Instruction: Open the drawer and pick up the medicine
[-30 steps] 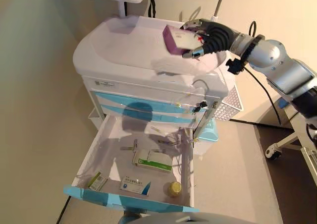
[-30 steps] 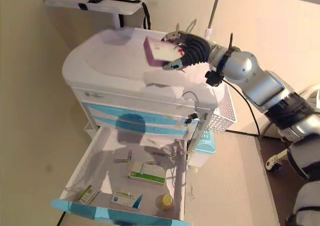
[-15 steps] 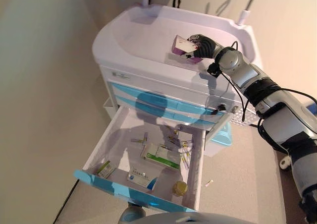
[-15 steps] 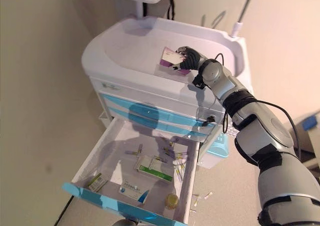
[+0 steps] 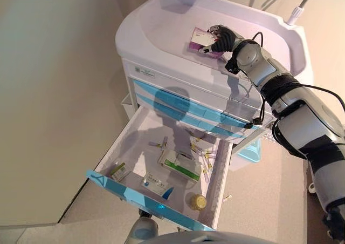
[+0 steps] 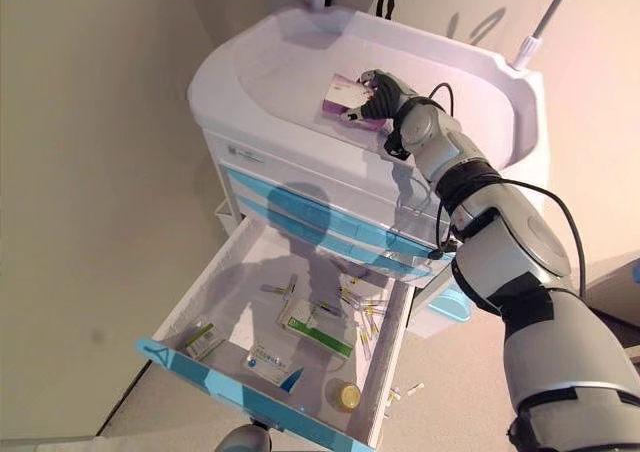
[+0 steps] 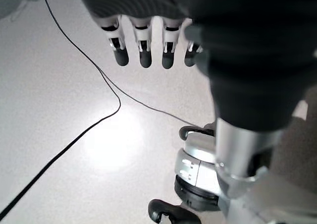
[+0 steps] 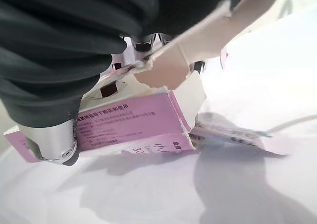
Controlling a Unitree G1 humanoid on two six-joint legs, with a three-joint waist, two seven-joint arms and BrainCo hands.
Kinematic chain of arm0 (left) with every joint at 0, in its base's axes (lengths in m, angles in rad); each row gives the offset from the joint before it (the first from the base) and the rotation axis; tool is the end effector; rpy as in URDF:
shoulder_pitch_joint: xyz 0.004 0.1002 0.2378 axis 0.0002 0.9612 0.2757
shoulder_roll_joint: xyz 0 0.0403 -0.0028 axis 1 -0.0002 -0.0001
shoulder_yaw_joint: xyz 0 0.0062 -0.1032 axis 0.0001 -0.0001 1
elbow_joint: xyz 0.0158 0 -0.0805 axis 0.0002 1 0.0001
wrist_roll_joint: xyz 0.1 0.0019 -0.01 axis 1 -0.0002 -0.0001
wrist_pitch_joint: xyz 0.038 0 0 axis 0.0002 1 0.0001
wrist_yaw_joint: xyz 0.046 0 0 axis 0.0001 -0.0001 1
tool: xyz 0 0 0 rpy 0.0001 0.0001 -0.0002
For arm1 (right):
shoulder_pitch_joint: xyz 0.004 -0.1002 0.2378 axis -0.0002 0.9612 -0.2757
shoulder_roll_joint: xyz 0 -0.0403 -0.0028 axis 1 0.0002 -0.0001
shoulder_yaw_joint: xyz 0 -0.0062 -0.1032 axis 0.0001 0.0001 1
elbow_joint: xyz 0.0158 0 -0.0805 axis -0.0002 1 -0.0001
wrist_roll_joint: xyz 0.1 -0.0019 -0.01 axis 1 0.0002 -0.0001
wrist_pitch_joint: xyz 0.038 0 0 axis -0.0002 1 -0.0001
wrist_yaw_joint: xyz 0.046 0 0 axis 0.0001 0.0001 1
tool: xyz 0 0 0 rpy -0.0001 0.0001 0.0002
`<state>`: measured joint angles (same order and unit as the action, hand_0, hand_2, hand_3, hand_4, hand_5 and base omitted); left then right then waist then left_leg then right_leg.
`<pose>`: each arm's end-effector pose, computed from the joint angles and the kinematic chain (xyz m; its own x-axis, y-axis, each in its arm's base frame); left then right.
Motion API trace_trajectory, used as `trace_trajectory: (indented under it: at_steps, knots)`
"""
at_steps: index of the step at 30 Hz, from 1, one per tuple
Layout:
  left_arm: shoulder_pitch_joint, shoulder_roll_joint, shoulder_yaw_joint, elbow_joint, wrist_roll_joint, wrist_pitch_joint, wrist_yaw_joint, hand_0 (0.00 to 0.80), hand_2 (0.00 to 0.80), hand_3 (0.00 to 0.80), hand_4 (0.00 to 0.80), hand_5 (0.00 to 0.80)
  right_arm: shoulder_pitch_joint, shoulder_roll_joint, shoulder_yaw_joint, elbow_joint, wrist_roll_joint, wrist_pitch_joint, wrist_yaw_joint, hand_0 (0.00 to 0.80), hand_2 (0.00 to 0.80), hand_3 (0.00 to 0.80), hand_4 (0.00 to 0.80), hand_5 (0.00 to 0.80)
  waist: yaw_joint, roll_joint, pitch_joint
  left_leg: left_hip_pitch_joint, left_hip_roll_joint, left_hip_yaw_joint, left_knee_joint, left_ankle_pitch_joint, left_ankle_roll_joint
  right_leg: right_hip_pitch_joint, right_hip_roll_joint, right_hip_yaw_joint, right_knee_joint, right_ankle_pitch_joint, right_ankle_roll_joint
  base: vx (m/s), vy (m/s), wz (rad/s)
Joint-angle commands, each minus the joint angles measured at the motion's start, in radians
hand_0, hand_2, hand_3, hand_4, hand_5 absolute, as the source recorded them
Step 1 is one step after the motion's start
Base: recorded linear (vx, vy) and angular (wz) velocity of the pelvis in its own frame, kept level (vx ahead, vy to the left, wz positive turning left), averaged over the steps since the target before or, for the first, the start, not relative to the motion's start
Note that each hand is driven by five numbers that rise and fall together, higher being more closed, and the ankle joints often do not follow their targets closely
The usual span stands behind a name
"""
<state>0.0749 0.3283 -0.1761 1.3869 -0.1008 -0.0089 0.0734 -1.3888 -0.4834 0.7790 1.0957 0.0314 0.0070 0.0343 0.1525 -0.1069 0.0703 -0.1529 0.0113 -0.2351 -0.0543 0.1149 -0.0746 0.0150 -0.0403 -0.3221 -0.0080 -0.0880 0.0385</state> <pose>0.0152 0.2602 -0.1132 0.1202 0.3577 -0.9261 0.0706 0.9274 0.3674 0.3798 -0.1529 0.2507 0.9805 0.1820 0.0745 -0.0254 0.4931 -0.8696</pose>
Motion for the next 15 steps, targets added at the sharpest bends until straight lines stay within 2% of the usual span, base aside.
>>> trace_trajectory:
  at_steps: [1, 15]
  knots:
    - [-0.054, 0.038, -0.021, 0.045, 0.006, 0.002, 0.016, 0.000, 0.000, 0.000, 0.000, 0.000, -0.083, -0.003, 0.001, 0.036, -0.022, -0.006, -0.019, 0.000, 0.000, 0.000, 0.000, 0.000, 0.013, -0.048, 0.029, 0.060, -0.059, -0.002, 0.007, -0.059, 0.043, -0.048, -0.059, 0.016, 0.078, 0.062, 0.062, 0.001, 0.005, 0.07]
    - [-0.056, 0.045, -0.014, 0.056, 0.024, 0.005, 0.003, 0.000, 0.000, 0.000, 0.000, 0.000, -0.116, -0.051, 0.021, 0.033, -0.008, -0.002, 0.010, 0.000, 0.000, 0.000, 0.000, 0.000, 0.016, -0.060, 0.015, 0.062, -0.064, -0.018, 0.006, -0.059, 0.039, -0.035, -0.061, -0.001, 0.070, 0.062, 0.062, 0.003, 0.002, 0.06]
